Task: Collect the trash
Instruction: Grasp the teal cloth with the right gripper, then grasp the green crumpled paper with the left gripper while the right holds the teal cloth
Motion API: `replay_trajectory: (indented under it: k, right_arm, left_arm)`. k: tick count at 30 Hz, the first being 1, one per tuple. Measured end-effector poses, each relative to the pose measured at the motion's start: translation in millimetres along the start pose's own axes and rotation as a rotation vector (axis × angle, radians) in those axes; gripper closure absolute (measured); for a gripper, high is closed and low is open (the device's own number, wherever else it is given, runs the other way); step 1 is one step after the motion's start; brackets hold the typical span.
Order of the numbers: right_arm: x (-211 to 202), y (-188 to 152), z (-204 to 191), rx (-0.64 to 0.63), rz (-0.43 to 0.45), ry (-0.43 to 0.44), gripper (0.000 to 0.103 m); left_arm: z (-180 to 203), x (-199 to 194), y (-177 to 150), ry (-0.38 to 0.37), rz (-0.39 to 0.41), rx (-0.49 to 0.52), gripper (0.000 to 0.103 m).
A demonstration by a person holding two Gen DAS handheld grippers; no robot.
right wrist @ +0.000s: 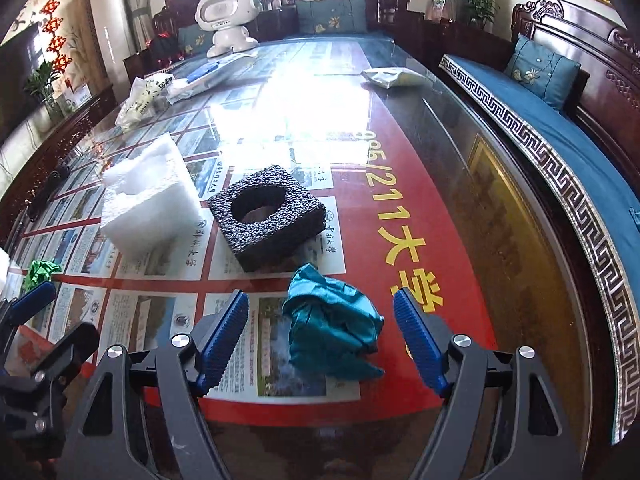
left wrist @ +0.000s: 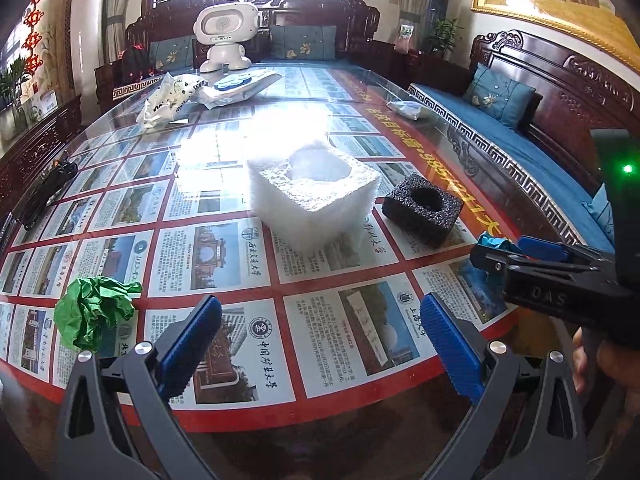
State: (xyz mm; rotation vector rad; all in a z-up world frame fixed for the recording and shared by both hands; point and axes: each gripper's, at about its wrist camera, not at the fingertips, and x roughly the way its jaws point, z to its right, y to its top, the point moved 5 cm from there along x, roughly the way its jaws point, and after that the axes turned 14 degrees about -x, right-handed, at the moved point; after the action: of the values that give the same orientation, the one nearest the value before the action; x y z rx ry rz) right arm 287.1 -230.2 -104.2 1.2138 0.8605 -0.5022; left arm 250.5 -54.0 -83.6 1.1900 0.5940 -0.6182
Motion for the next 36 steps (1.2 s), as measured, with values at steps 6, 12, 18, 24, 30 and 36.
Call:
replay_trajectory:
  k: [6, 12, 18, 24, 30, 36]
  right_arm:
    - [10.0, -4.0, -0.9, -0.012, -0.018, -0.01, 0.053]
    - [-10.0, -1.8, -19.5, -0.034, 0.053, 0.01, 0.062]
    - [-39.5, -0.7, -54.6, -0.059, 0.122, 0.075, 0.063]
    - [-47.0, 5.7, -100.5, -0.111, 0.128, 0.139, 0.062]
    - [-40.9, 12.2, -145.3, -0.139, 0.121, 0.195, 0.062]
    - [-35.2, 20.6, -177.7, -0.159, 0.115, 0.234, 0.062]
  left_arm:
    - [-3.5, 0.5, 2.4, 0.003, 0.002, 0.005, 0.004]
    - [-8.2, -3.0, 2.3, 0.001, 0.005, -0.003, 0.004]
    - [-19.3, -12.9, 1.9, 0.032, 0.034, 0.014, 0.004]
    - [-50.0, -26.5, 15.7, 0.079, 0.099, 0.019, 0.004]
    - [-93.9, -18.5, 28.2, 0.149, 0.065, 0.002, 0.004]
    - [-132.5, -7.2, 32.3, 0.114, 0.001, -0.056, 0.004]
